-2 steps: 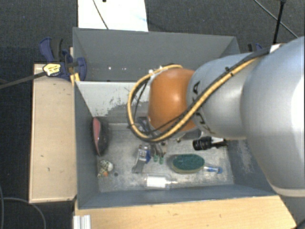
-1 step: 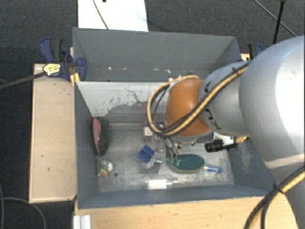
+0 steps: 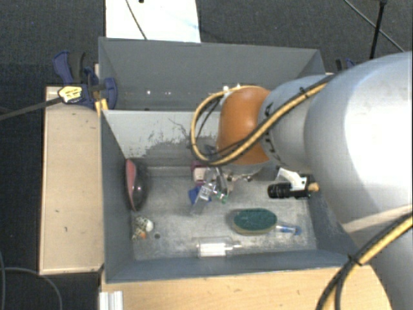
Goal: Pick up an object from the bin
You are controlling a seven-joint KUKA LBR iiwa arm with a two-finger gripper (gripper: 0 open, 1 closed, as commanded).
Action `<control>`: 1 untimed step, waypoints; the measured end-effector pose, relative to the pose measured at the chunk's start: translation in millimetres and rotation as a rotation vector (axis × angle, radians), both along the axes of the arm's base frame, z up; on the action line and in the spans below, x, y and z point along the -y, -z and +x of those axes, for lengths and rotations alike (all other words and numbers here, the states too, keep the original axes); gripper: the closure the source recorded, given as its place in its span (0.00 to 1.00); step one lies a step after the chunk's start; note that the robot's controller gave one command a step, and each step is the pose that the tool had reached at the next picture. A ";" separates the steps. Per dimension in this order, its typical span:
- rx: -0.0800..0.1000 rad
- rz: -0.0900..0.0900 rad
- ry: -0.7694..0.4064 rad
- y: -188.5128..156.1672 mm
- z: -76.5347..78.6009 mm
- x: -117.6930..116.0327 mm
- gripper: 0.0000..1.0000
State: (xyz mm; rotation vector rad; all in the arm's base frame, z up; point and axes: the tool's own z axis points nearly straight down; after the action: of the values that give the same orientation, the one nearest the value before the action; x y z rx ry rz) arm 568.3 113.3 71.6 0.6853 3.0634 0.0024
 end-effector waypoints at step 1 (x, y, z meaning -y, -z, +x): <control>0.000 0.000 -0.002 -1.3 0.4 0.1 1.00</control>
Offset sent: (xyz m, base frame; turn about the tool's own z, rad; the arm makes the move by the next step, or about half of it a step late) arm 0.0000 0.0000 0.0000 0.0000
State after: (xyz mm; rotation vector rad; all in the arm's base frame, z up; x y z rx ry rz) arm 568.7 113.2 72.9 0.6818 3.0640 0.0024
